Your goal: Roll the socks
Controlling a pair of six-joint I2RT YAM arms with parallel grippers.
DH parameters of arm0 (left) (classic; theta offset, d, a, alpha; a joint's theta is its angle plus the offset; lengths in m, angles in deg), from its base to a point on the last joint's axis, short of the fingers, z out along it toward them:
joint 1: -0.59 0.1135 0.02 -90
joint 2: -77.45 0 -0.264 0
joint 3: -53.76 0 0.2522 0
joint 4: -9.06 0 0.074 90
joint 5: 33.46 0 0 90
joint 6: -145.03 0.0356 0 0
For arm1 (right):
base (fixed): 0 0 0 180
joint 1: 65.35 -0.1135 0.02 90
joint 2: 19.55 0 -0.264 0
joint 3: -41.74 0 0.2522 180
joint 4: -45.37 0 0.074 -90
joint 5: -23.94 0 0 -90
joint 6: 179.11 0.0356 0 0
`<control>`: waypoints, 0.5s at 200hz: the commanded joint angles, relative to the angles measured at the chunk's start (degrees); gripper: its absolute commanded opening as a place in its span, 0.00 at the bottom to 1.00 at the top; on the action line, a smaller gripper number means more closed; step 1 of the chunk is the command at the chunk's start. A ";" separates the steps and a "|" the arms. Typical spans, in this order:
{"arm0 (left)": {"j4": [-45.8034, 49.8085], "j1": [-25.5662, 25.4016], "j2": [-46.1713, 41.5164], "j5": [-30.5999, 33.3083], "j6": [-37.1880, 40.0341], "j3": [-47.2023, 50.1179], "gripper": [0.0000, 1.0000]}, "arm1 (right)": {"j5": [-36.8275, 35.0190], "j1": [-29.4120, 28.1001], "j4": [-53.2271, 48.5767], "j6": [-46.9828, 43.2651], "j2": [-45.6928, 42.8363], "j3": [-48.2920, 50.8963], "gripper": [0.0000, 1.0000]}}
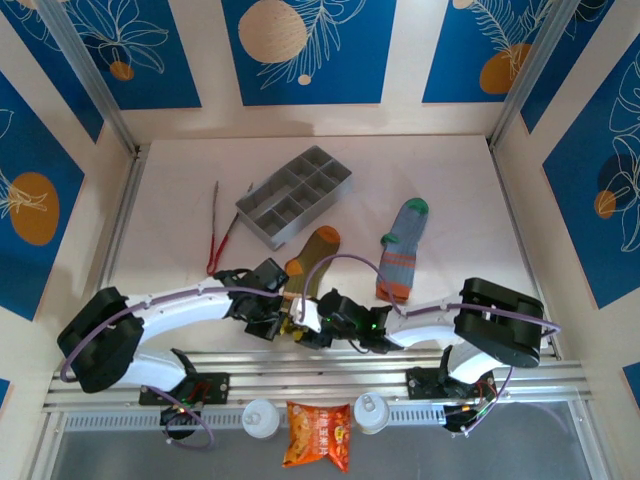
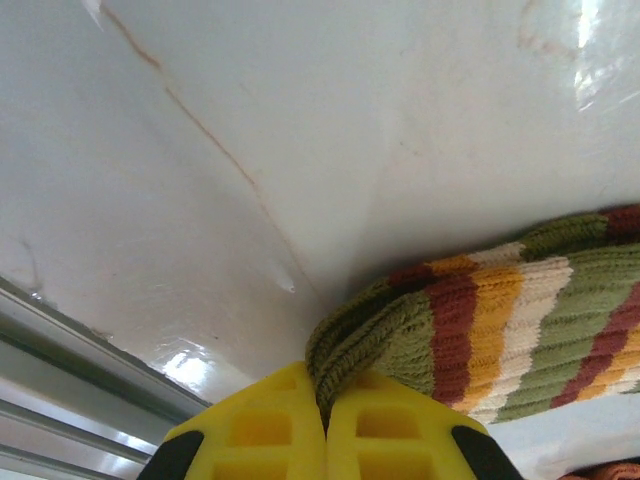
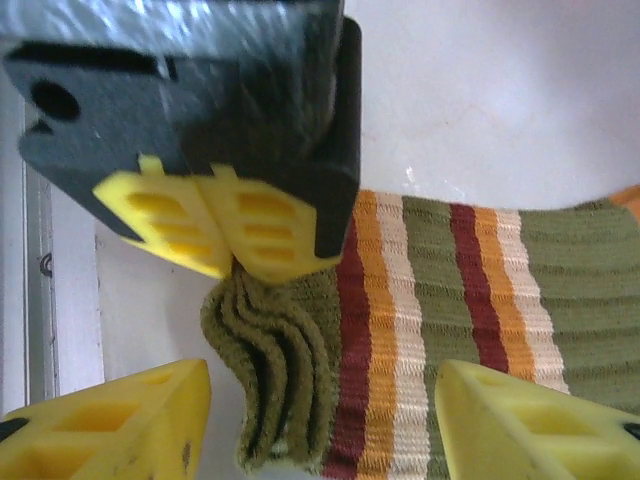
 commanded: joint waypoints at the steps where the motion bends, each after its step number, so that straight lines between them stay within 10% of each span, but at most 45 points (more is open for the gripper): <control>1: 2.28 1.10 0.87 -0.77 -11.33 -1.90 0.02 | 1.30 -0.53 1.74 0.15 2.43 -0.85 0.55; 100: 2.24 2.08 1.22 -1.66 -10.04 -2.61 0.02 | -1.30 -0.58 1.99 2.96 6.69 -3.67 0.27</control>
